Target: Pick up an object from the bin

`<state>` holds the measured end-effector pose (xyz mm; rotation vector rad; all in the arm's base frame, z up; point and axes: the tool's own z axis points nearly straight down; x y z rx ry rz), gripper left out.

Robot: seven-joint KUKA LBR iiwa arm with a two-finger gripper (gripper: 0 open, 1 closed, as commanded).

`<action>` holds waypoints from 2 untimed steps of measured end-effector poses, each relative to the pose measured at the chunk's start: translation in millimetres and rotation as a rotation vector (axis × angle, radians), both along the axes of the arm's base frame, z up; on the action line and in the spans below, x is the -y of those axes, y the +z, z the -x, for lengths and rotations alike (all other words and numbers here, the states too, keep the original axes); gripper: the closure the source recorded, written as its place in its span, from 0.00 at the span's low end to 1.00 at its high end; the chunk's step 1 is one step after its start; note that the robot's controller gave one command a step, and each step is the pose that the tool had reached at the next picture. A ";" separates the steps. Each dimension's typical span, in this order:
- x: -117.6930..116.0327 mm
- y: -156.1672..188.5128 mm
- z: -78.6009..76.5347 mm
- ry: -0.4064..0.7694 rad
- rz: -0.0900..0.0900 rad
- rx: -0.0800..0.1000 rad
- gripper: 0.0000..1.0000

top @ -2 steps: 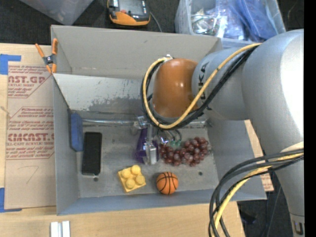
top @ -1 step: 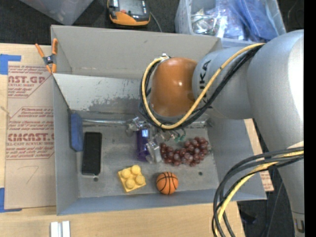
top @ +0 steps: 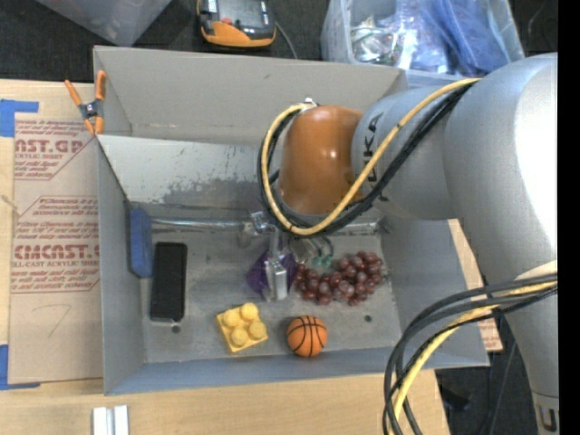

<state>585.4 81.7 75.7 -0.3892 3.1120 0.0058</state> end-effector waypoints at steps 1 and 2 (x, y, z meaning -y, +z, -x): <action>-3.7 -0.7 -3.8 0.224 0.001 0.006 0.00; -1.5 0.5 -0.8 0.014 -0.003 0.004 1.00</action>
Offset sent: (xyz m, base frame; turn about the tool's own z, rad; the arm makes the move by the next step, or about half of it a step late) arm 0.0001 0.0004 -0.0001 -0.0144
